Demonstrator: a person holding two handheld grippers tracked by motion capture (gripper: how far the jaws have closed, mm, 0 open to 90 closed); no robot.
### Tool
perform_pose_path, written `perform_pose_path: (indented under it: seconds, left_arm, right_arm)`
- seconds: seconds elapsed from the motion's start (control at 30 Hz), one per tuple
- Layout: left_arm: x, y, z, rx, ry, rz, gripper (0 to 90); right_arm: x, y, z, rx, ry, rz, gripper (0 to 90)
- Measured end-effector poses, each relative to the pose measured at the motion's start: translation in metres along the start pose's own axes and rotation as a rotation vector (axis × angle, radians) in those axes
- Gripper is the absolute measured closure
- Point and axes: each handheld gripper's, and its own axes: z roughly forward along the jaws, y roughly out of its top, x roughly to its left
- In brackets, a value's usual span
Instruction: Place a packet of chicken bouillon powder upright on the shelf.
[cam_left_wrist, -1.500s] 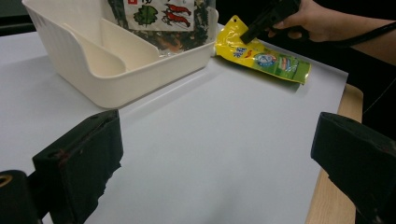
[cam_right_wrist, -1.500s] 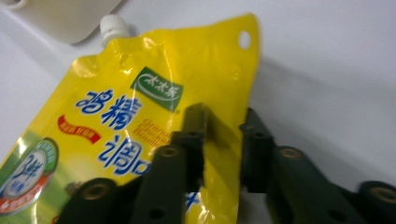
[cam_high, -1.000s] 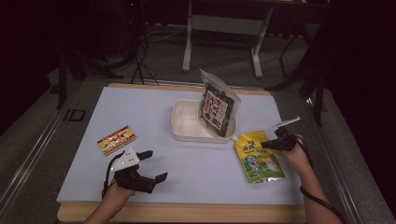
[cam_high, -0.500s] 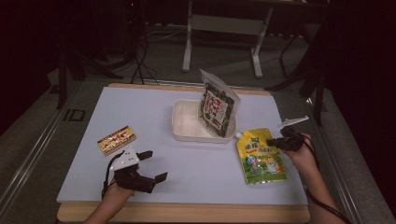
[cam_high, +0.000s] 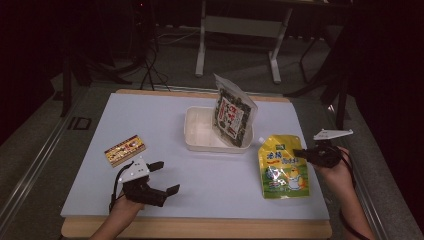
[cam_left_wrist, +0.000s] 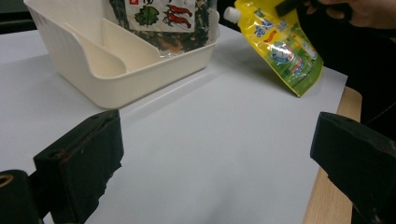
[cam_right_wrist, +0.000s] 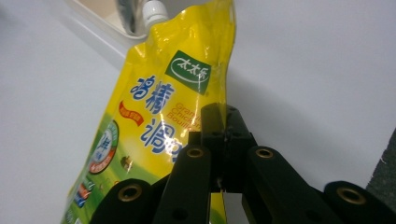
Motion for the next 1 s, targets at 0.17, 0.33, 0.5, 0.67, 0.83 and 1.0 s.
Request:
perform_pose_path:
  seconds: [0.17,0.33,0.5,0.67,0.83,1.0]
  left_arm:
    - [0.001,0.0,0.0,-0.001,0.004,-0.004,2.9]
    - [0.0,0.0,0.0,-0.004,0.003,0.0,2.9]
    - [0.0,-0.001,0.0,-0.021,0.004,0.008,2.9]
    - [-0.001,-0.001,-0.002,-0.079,0.029,0.037,2.7]
    - [-0.001,-0.001,-0.002,-0.078,0.019,0.052,2.7]
    - [-0.004,0.001,-0.001,-0.055,0.004,0.053,2.7]
  right_arm:
    - [0.005,-0.002,-0.011,-0.016,0.009,-0.021,90.0]
    - [0.014,0.0,-0.024,-0.05,0.027,-0.052,90.0]
    - [0.026,0.002,-0.032,-0.076,0.041,-0.077,90.0]
    - [0.043,0.009,-0.044,-0.097,0.083,-0.119,90.0]
    - [0.061,0.017,-0.05,-0.098,0.103,-0.179,90.0]
    - [0.076,0.022,-0.054,-0.09,0.118,-0.229,90.0]
